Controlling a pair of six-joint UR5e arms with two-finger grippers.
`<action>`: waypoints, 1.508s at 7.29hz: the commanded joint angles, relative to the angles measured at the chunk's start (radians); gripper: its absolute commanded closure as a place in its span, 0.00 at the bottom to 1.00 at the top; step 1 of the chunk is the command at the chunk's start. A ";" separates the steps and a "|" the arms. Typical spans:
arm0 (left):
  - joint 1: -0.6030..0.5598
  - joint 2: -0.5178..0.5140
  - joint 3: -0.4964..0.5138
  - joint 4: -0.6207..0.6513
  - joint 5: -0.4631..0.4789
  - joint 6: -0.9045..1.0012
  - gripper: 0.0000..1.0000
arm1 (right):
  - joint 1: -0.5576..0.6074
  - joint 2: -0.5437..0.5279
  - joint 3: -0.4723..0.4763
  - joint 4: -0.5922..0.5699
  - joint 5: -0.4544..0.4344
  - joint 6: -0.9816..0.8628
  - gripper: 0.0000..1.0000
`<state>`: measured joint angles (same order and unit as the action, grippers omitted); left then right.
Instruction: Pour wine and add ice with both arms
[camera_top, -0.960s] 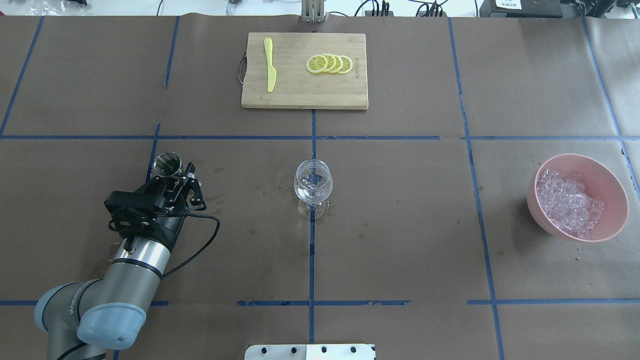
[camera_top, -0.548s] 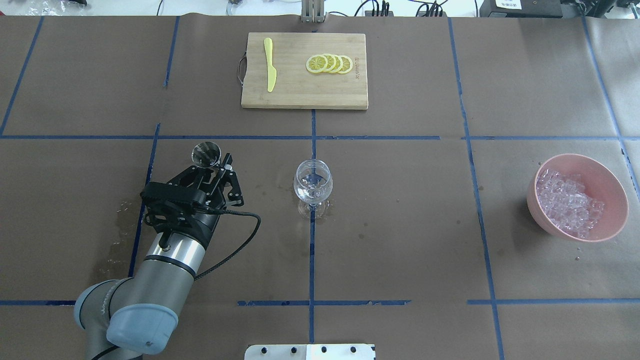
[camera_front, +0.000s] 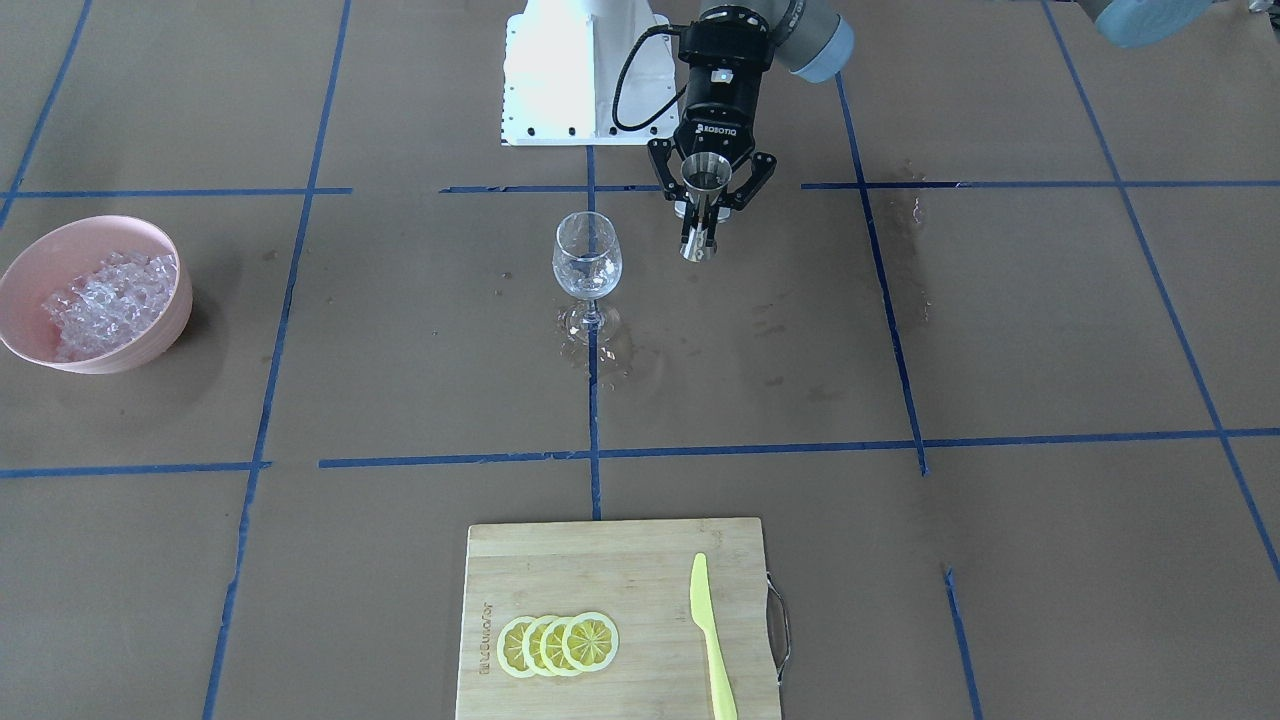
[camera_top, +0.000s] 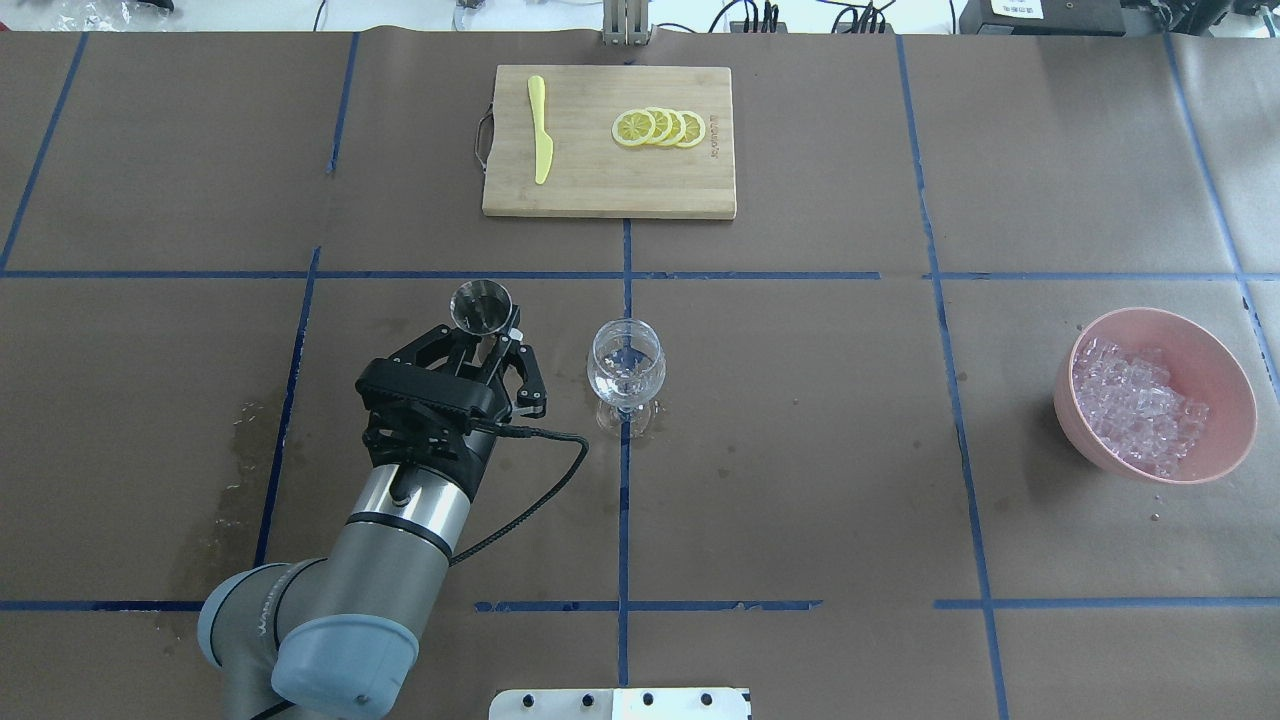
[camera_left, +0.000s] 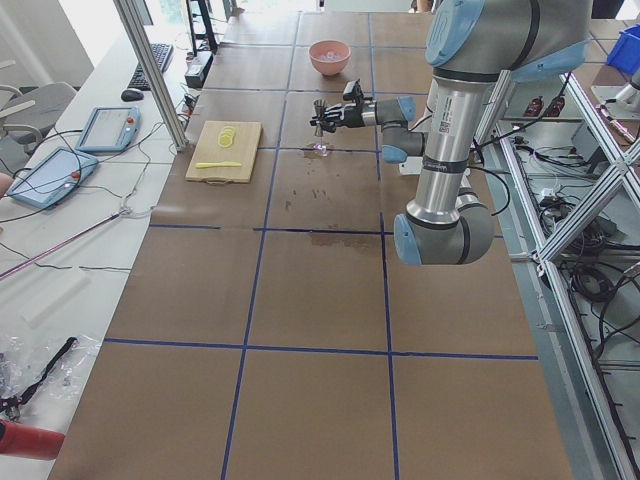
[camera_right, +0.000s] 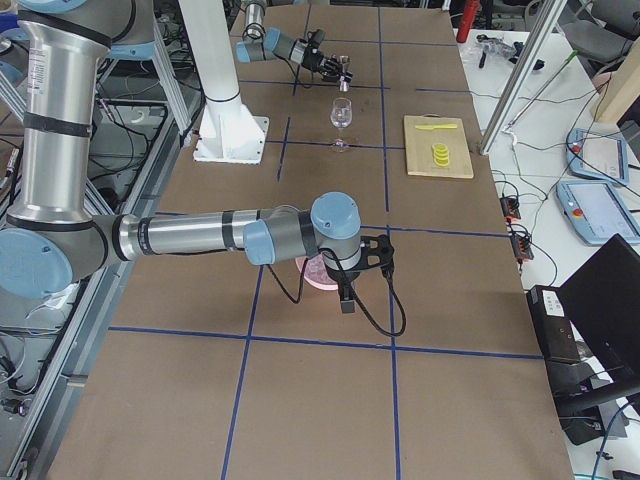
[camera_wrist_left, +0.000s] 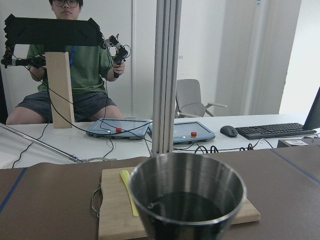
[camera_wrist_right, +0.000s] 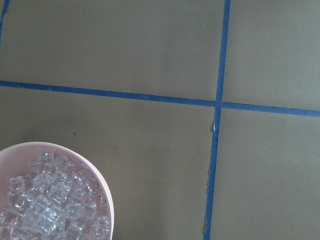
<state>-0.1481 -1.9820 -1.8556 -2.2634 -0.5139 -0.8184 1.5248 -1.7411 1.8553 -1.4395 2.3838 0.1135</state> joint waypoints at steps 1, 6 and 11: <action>0.004 -0.067 -0.005 0.210 0.000 0.062 1.00 | 0.000 0.000 -0.001 0.001 0.000 0.000 0.00; 0.008 -0.093 0.010 0.222 0.003 0.310 1.00 | 0.000 0.000 -0.001 -0.001 0.000 0.000 0.00; 0.010 -0.132 0.035 0.231 0.008 0.504 1.00 | 0.000 0.000 0.001 0.001 0.000 0.002 0.00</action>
<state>-0.1384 -2.1068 -1.8295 -2.0345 -0.5068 -0.3535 1.5248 -1.7411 1.8555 -1.4390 2.3838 0.1150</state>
